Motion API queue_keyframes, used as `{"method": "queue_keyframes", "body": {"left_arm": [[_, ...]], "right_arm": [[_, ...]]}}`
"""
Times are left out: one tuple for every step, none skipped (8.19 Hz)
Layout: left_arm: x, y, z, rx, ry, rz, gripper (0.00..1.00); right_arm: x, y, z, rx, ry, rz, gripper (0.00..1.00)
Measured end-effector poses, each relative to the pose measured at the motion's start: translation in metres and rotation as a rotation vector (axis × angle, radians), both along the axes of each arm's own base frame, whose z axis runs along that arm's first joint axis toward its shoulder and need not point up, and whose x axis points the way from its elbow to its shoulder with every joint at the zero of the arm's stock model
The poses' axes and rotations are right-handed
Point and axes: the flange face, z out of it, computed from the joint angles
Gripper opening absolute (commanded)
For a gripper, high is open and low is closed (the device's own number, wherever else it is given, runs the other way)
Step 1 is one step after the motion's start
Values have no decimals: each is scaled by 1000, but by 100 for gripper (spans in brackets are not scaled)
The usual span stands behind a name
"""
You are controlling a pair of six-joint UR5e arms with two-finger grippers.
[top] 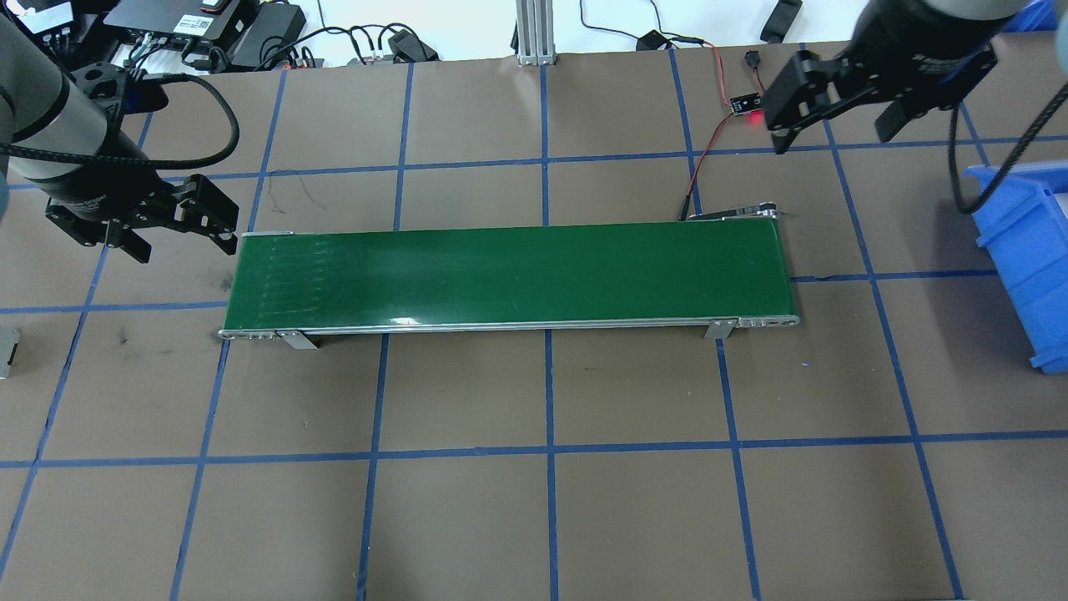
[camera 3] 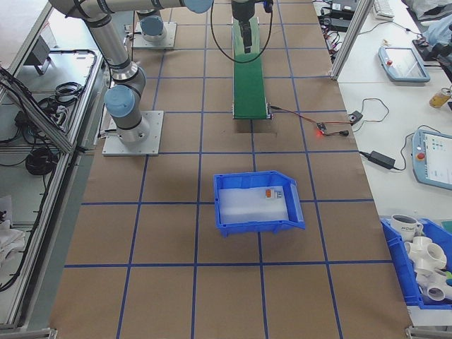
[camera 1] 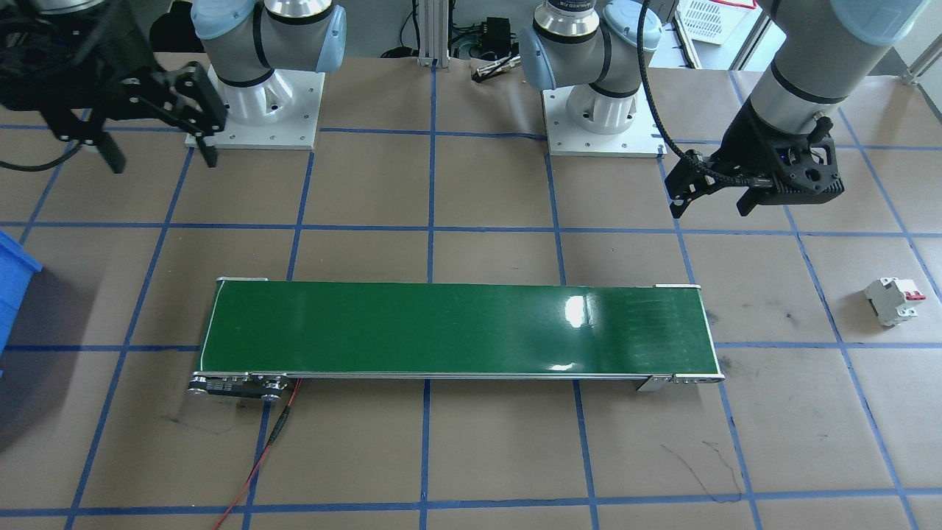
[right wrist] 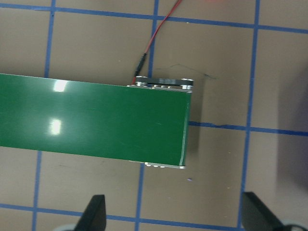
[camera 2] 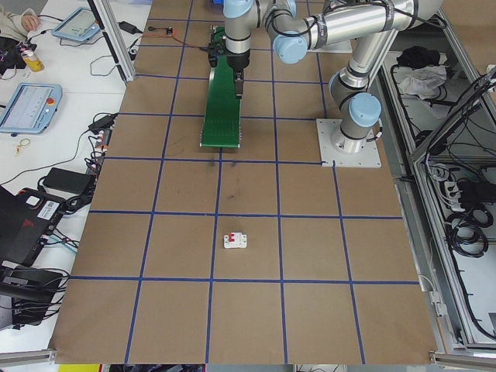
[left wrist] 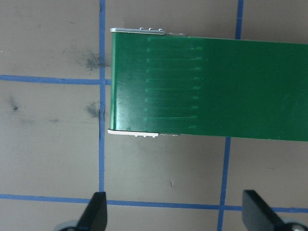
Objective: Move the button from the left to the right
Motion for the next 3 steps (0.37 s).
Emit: {"method": "queue_keyframes", "body": {"left_arm": [[3, 0, -1, 10, -26, 0, 100], [4, 0, -1, 13, -39, 0, 100], [2, -1, 1, 12, -43, -1, 100]], "right_arm": [[27, 6, -2, 3, 28, -9, 100], [40, 10, -3, 4, 46, -12, 100], [46, 12, -4, 6, 55, -14, 100]]}}
